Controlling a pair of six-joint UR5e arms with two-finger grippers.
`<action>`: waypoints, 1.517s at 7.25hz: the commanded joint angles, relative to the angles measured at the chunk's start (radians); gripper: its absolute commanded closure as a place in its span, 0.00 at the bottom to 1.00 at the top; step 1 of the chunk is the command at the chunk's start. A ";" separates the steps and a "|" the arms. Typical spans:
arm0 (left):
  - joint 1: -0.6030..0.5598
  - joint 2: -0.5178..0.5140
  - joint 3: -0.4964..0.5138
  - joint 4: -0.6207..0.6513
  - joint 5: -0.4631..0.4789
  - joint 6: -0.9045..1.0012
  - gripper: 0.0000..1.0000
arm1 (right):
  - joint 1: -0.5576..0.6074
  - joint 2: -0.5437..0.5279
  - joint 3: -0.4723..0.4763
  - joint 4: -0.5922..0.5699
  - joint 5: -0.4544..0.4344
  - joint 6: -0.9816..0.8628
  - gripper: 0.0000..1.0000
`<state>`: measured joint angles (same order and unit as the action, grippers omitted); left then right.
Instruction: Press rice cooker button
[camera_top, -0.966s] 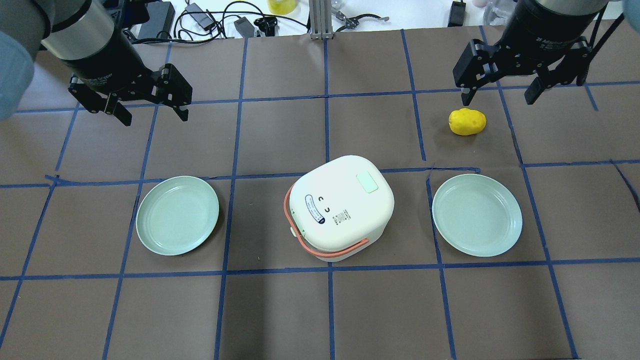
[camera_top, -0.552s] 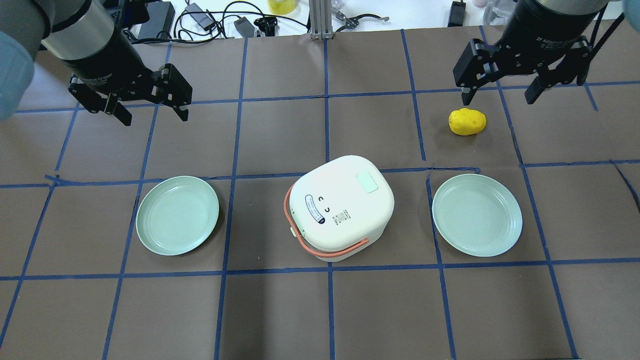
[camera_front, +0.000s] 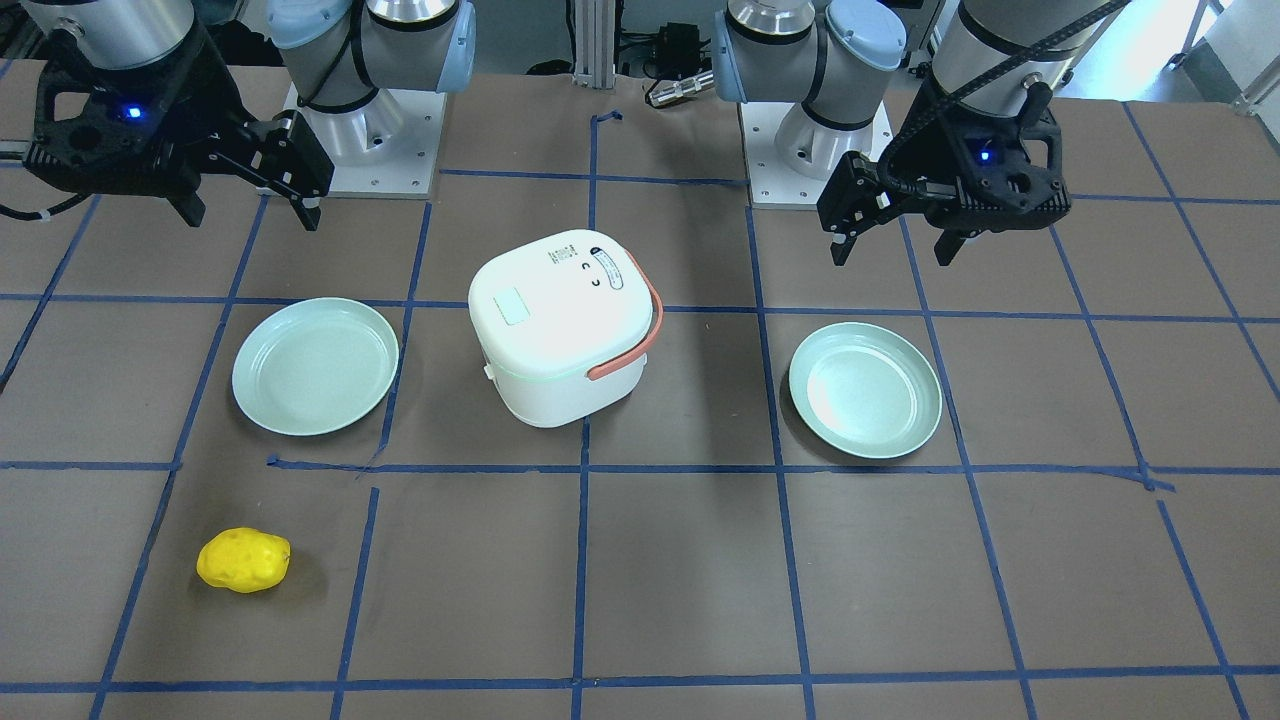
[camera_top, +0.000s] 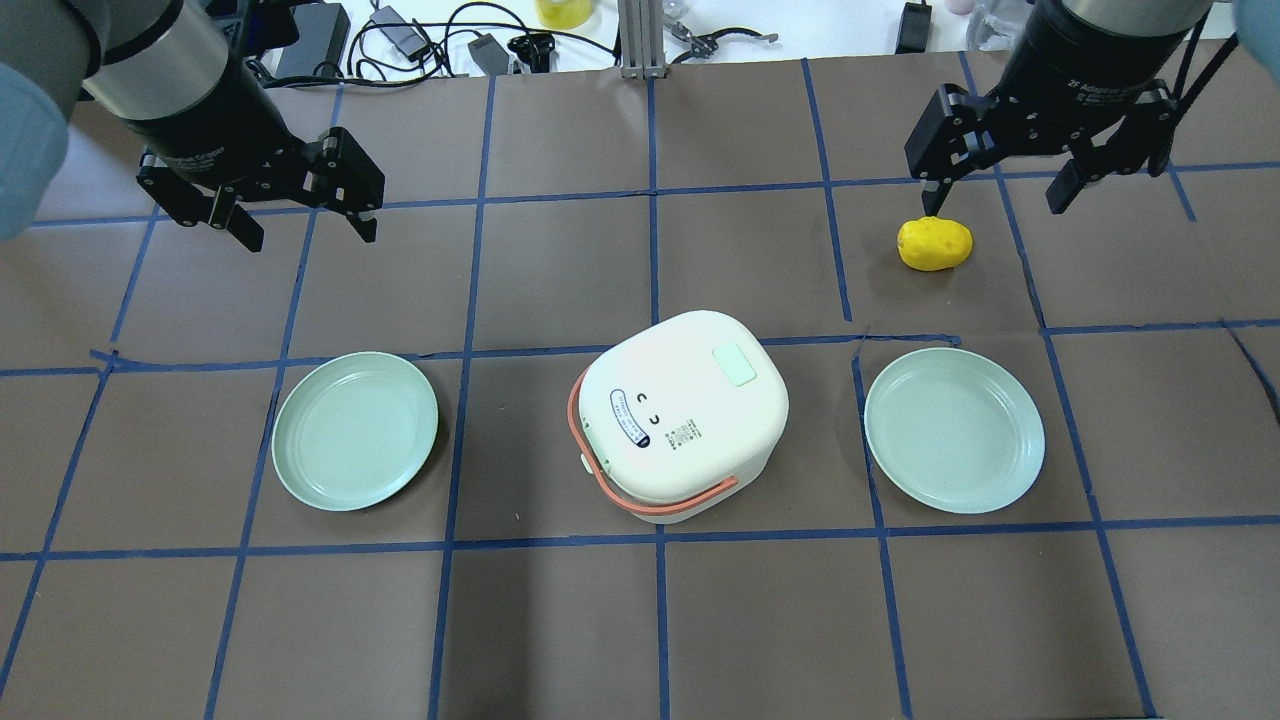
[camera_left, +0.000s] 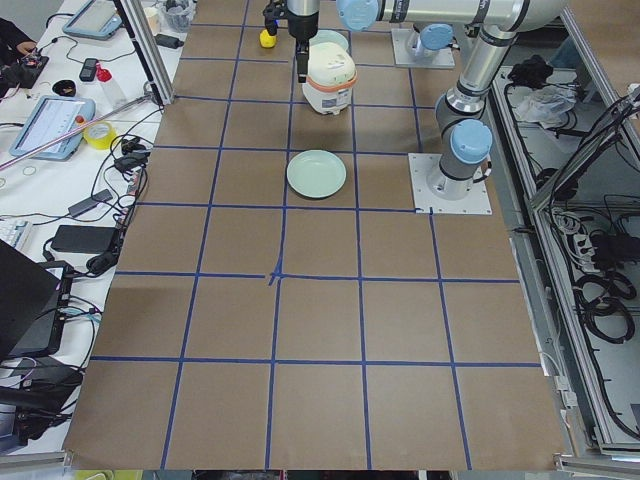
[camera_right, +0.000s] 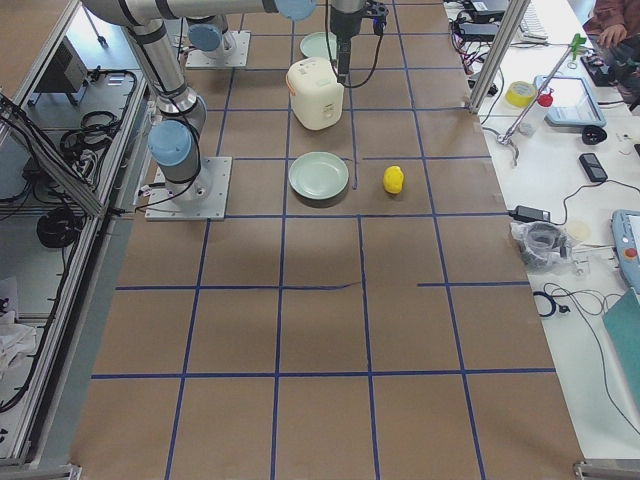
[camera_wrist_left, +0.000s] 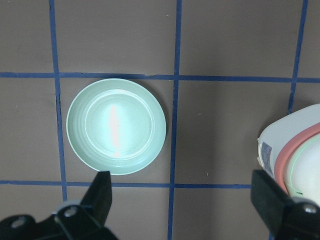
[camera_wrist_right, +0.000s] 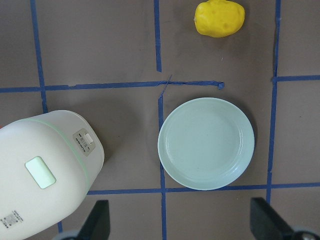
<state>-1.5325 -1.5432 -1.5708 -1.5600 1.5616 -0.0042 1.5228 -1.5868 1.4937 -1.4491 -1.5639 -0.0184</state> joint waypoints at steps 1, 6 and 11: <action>0.000 0.000 0.000 0.000 0.000 0.001 0.00 | -0.001 0.001 0.003 0.012 -0.002 0.002 0.00; 0.000 0.000 0.000 0.000 0.000 0.000 0.00 | 0.034 0.007 0.000 0.004 0.022 0.018 1.00; 0.000 0.000 0.000 0.000 0.000 0.001 0.00 | 0.262 0.106 0.017 -0.043 0.025 0.169 1.00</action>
<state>-1.5325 -1.5432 -1.5708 -1.5601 1.5616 -0.0032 1.7395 -1.5047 1.5005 -1.4704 -1.5408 0.1443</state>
